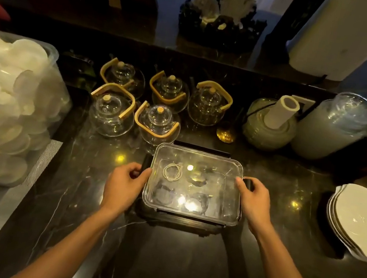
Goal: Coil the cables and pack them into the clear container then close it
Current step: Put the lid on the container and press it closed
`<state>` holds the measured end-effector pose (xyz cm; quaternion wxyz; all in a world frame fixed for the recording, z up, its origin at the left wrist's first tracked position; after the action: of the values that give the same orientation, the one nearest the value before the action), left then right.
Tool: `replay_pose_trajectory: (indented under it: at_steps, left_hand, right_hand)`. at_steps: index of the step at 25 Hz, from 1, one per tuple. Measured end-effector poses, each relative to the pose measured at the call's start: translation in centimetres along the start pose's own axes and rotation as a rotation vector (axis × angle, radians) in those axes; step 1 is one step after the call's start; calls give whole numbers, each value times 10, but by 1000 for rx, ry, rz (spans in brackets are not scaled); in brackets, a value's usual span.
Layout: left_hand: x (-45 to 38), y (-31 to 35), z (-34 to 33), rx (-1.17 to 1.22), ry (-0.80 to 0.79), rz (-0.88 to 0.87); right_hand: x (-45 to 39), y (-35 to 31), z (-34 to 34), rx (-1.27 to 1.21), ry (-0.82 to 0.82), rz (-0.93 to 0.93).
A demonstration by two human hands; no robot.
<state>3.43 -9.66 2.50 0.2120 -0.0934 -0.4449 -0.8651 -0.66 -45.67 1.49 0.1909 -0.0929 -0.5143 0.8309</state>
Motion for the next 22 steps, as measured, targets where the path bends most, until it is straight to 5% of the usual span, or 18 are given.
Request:
replay_pose_trajectory:
  at_steps: [4, 16, 22]
  left_hand:
    - [-3, -8, -9, 183, -162, 104]
    - [-13, -22, -16, 446, -232, 311]
    - [-10, -11, -9, 175, -86, 125]
  right_hand:
    - [1, 4, -1, -1, 30, -23]
    - [0, 16, 1, -62, 137, -103]
    - [17, 0, 3, 415, 116, 186]
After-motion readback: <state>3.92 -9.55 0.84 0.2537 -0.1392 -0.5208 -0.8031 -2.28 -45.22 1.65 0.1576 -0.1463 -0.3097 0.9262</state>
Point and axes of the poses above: each hand's wrist, its own x-axis away from the middle knuckle, its own z-axis out of the back of the hand, y = z × x, the point moved 7 cm from there along -x, towards the middle knuckle, and after that the axes turned 15 degrees about z, right-handed, at the moved point
